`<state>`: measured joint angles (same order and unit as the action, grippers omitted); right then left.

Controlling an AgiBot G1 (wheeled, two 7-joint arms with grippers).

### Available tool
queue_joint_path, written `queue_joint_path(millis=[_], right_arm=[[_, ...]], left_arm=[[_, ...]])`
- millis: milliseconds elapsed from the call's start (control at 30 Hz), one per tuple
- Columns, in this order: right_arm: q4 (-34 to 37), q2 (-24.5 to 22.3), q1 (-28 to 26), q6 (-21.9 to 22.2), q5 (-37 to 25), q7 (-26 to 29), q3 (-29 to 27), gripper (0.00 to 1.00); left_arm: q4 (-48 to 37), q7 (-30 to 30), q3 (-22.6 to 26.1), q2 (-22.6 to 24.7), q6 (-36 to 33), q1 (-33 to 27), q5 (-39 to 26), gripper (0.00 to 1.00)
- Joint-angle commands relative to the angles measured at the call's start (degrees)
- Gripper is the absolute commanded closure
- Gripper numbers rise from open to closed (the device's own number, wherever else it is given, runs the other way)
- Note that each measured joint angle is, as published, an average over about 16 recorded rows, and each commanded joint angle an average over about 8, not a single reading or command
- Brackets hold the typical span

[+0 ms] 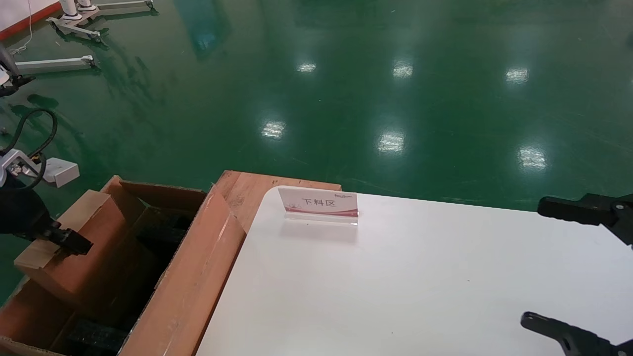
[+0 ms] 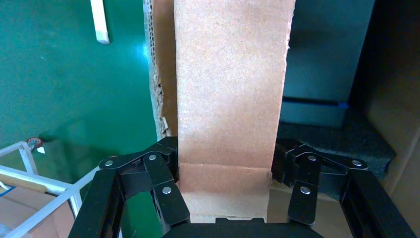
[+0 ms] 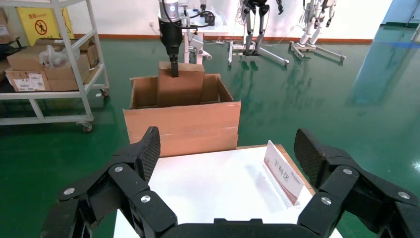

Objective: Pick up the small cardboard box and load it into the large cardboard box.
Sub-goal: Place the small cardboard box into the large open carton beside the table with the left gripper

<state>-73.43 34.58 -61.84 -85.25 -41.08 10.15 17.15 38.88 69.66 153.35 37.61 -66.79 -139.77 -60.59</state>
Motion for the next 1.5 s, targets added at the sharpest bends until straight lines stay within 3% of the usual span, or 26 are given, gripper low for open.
queue_joint_path(millis=[33, 400, 867, 900, 1133, 1167, 1500], right_arm=[[0.0, 0.0, 0.0, 0.0, 0.0, 0.0, 0.0, 0.00], [0.0, 0.0, 0.0, 0.0, 0.0, 0.0, 0.0, 0.00], [0.0, 0.0, 0.0, 0.0, 0.1, 0.0, 0.1, 0.00], [0.0, 0.0, 0.0, 0.0, 0.1, 0.0, 0.1, 0.00], [0.0, 0.0, 0.0, 0.1, 0.1, -0.1, 0.1, 0.00], [0.0, 0.0, 0.0, 0.1, 0.1, -0.1, 0.1, 0.00], [0.0, 0.0, 0.0, 0.1, 0.1, -0.1, 0.1, 0.00]], left_arm=[[-0.3, 0.3, -0.1, 0.3, 0.4, 0.4, 0.1, 1.00], [-1.0, 2.8, 0.1, 2.4, 1.4, 2.3, -0.4, 1.00], [-1.7, 4.0, 0.8, 0.9, 2.1, 6.9, 0.3, 1.00], [-1.8, 4.0, 0.7, 0.8, 2.1, 7.2, 0.4, 0.95], [-2.6, 3.5, 0.5, 0.8, 2.3, 8.2, 0.9, 0.08], [-2.7, 3.5, 0.4, 0.8, 2.3, 8.2, 0.9, 0.00], [-2.7, 3.5, 0.5, 0.8, 2.3, 8.1, 0.9, 0.00]])
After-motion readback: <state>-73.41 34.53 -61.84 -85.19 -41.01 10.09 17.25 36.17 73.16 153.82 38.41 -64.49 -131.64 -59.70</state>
